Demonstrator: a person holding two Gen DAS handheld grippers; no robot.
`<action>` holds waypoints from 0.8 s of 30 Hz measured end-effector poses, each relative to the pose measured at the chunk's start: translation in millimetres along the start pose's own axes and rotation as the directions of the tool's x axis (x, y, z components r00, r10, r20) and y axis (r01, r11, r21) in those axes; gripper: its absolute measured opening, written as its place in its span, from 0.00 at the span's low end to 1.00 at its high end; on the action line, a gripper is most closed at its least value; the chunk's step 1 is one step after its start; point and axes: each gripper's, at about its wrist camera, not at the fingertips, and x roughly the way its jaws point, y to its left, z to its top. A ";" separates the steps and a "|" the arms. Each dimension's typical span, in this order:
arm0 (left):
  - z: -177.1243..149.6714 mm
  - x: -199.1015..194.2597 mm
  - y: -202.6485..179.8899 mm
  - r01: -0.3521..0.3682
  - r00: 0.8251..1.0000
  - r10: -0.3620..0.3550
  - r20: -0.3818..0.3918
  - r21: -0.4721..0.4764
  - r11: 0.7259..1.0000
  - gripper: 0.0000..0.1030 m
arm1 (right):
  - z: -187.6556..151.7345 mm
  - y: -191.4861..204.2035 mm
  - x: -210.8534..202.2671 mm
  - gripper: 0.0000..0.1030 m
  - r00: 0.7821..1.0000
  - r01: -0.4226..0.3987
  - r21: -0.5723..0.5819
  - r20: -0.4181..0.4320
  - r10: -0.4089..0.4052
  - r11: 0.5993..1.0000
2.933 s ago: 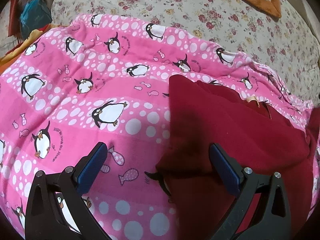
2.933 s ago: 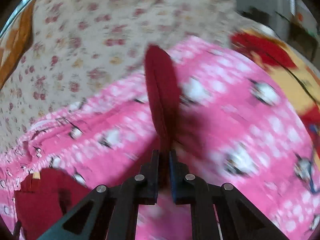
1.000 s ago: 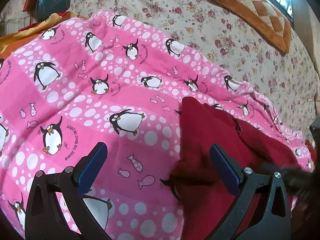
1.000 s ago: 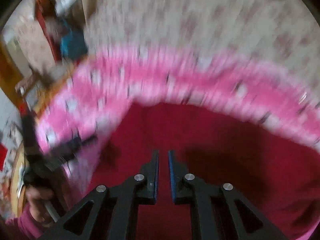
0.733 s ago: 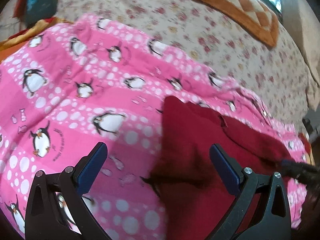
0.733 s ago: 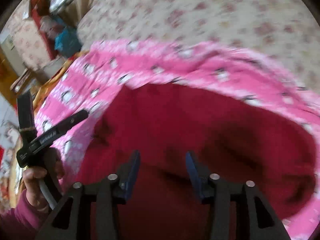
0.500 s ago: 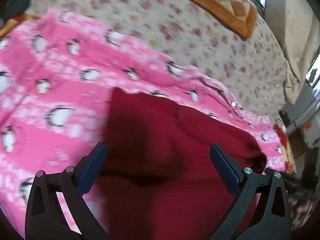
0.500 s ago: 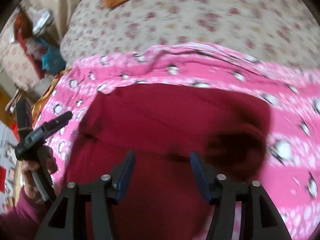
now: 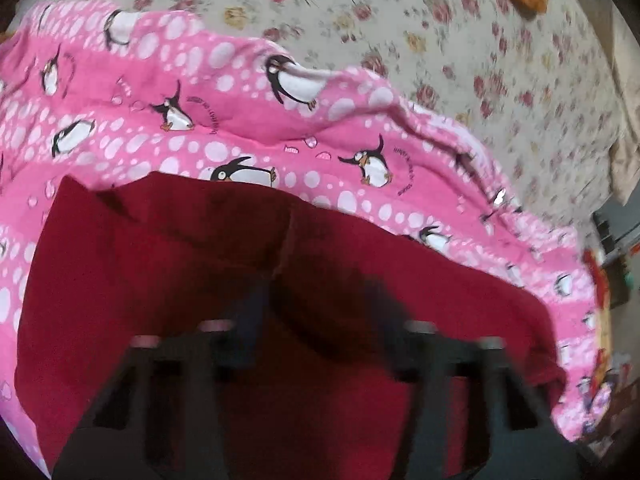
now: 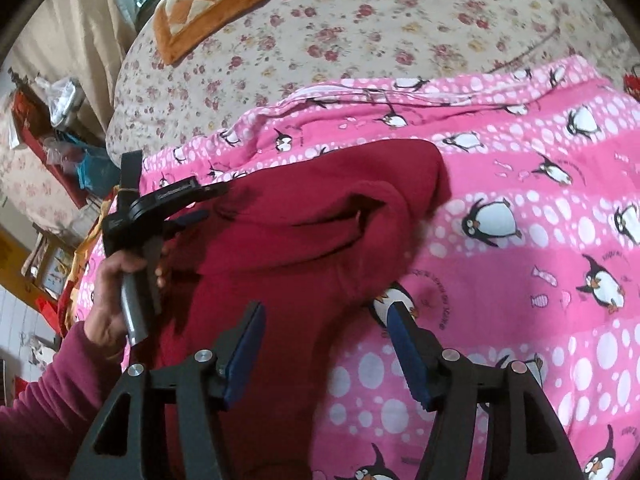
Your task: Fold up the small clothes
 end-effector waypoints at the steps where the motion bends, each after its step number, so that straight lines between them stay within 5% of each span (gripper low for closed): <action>1: 0.3 0.2 -3.0 0.023 1.000 -0.023 -0.004 0.009 1.000 0.16 | -0.2 -1.4 0.6 0.59 1.000 0.001 0.005 0.002 -0.001 1.000; 8: 2.5 -68.6 2.2 0.115 0.987 -0.120 0.108 0.046 0.992 0.11 | 3.9 -1.0 -8.5 0.59 0.999 0.037 -0.022 0.029 -0.037 0.999; 14: 5.0 -128.7 45.6 0.059 0.976 -0.065 0.209 0.034 0.998 0.11 | 6.8 16.8 6.8 0.70 0.992 0.123 -0.104 0.026 -0.121 0.987; 19: -5.7 -123.8 77.1 0.047 0.987 -0.043 0.153 -0.020 0.999 0.11 | 15.1 30.8 38.6 0.70 0.983 0.184 -0.175 0.015 -0.185 0.967; 20: -9.4 -121.7 80.5 0.036 0.988 -0.032 0.149 -0.024 0.999 0.11 | 17.3 33.8 45.3 0.67 0.981 0.194 -0.190 0.013 -0.195 0.963; 24: -19.8 -117.6 89.7 0.024 0.991 -0.019 0.131 -0.038 0.999 0.11 | 20.9 47.9 67.1 0.27 0.959 0.278 -0.290 0.028 -0.282 0.916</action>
